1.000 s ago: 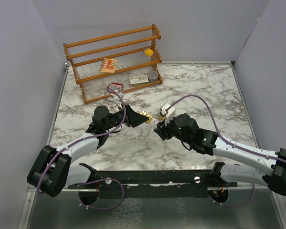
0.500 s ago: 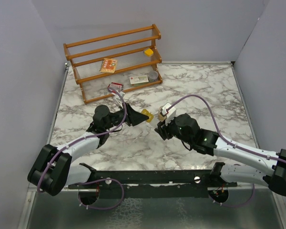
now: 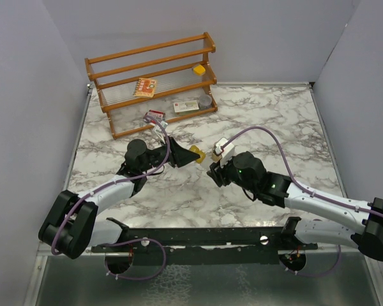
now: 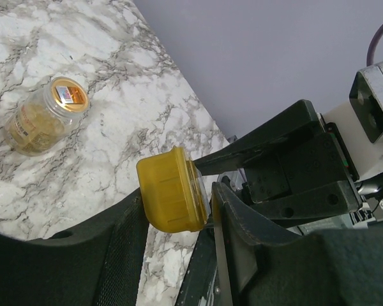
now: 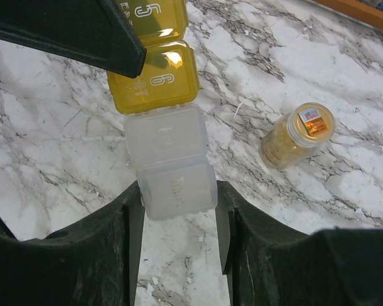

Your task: Sort the pills into containers

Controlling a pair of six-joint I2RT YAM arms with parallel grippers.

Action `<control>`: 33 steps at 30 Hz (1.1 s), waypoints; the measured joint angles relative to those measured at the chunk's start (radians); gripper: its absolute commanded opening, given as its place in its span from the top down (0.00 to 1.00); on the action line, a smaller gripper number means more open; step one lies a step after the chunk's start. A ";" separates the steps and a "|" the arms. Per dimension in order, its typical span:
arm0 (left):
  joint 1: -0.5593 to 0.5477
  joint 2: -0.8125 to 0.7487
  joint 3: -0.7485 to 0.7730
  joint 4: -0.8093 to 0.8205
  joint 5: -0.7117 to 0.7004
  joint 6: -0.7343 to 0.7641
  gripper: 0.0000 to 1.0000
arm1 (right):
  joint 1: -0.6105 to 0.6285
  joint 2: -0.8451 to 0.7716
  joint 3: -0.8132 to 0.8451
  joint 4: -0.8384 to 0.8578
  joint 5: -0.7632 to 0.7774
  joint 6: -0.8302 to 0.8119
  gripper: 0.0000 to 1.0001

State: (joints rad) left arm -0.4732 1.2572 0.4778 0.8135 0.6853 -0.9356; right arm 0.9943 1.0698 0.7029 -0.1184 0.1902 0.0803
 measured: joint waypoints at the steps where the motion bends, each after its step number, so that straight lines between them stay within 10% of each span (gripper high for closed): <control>1: 0.000 0.000 0.000 0.002 0.000 -0.001 0.53 | 0.000 0.001 0.000 0.001 0.000 0.000 0.99; 8: 0.000 0.000 0.000 0.018 0.003 -0.006 0.57 | 0.001 0.002 0.000 0.007 0.000 -0.005 0.99; 16: 0.000 0.012 0.000 0.041 0.010 -0.020 0.88 | 0.002 0.002 0.000 0.006 0.007 -0.015 0.99; 33: 0.002 0.022 0.000 0.085 0.014 -0.020 0.94 | 0.006 -0.006 0.009 0.005 0.023 -0.033 0.99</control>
State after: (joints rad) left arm -0.4713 1.2789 0.4778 0.8986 0.6994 -0.9554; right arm 1.0004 1.0634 0.7116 -0.1139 0.2127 0.0475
